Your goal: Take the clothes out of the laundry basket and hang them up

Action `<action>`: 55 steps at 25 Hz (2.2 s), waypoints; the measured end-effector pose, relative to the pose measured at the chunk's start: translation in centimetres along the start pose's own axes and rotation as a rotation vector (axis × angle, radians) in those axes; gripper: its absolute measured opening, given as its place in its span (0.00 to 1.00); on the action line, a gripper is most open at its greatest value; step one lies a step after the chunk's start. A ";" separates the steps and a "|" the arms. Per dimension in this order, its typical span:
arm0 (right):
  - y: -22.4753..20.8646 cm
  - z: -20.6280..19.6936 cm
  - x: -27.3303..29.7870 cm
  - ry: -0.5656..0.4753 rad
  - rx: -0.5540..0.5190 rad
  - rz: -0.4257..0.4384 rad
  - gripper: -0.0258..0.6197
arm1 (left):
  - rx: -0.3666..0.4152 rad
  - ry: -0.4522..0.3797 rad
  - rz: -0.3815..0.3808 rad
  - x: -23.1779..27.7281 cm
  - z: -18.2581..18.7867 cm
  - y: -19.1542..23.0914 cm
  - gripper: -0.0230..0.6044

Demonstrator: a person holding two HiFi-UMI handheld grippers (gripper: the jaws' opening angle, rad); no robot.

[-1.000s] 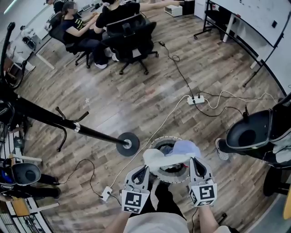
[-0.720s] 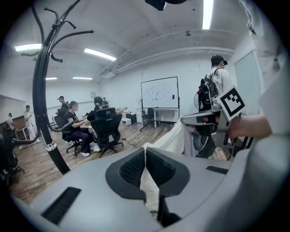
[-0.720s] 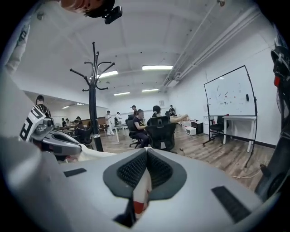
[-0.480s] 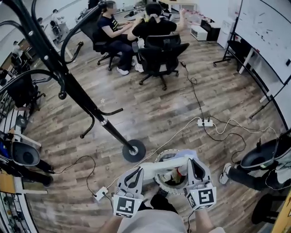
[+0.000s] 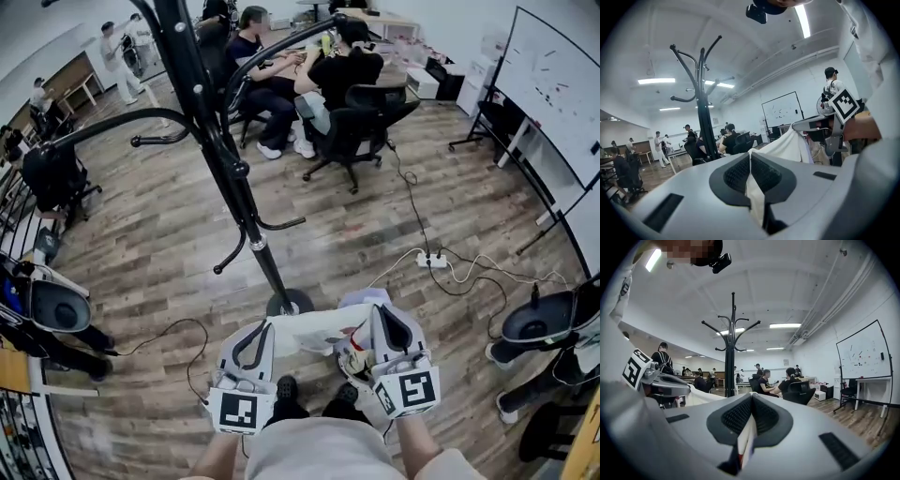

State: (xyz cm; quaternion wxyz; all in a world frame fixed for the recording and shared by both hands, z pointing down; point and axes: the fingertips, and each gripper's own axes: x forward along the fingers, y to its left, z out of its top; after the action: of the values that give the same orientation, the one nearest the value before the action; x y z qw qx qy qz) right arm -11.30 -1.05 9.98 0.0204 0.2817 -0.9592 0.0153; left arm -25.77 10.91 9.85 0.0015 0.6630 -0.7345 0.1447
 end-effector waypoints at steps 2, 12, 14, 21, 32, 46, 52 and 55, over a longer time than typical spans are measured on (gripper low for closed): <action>2.3 0.5 1.0 -0.001 0.008 0.014 0.05 | 0.033 -0.011 0.021 -1.0 0.2 2.3 0.08; 11.5 4.2 5.1 -0.063 -0.047 0.079 0.05 | 0.048 -0.076 0.109 -4.4 1.0 12.6 0.08; 12.7 4.9 5.8 -0.077 -0.051 0.078 0.05 | 0.057 -0.088 0.108 -4.6 1.1 14.1 0.08; 15.9 6.5 7.8 -0.114 -0.100 0.049 0.05 | 0.089 -0.133 0.096 -5.1 1.3 18.3 0.08; 17.5 8.6 10.3 -0.143 -0.161 0.010 0.05 | 0.136 -0.190 0.078 -3.5 3.3 22.4 0.08; 15.4 8.6 14.1 -0.098 -0.235 0.017 0.05 | 0.252 -0.235 0.000 1.4 5.6 24.8 0.08; 14.2 7.2 15.8 -0.048 -0.259 -0.031 0.05 | 0.284 -0.195 -0.018 5.1 4.4 25.6 0.08; 13.7 5.8 16.5 -0.024 -0.288 -0.052 0.05 | 0.280 -0.171 -0.021 6.8 3.4 25.6 0.08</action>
State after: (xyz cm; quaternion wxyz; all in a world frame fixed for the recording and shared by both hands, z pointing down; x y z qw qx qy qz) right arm -32.74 1.31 4.69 0.0496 0.3005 -0.9441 -0.1263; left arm -50.93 5.60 2.54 -0.1521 0.6741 -0.6978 0.1885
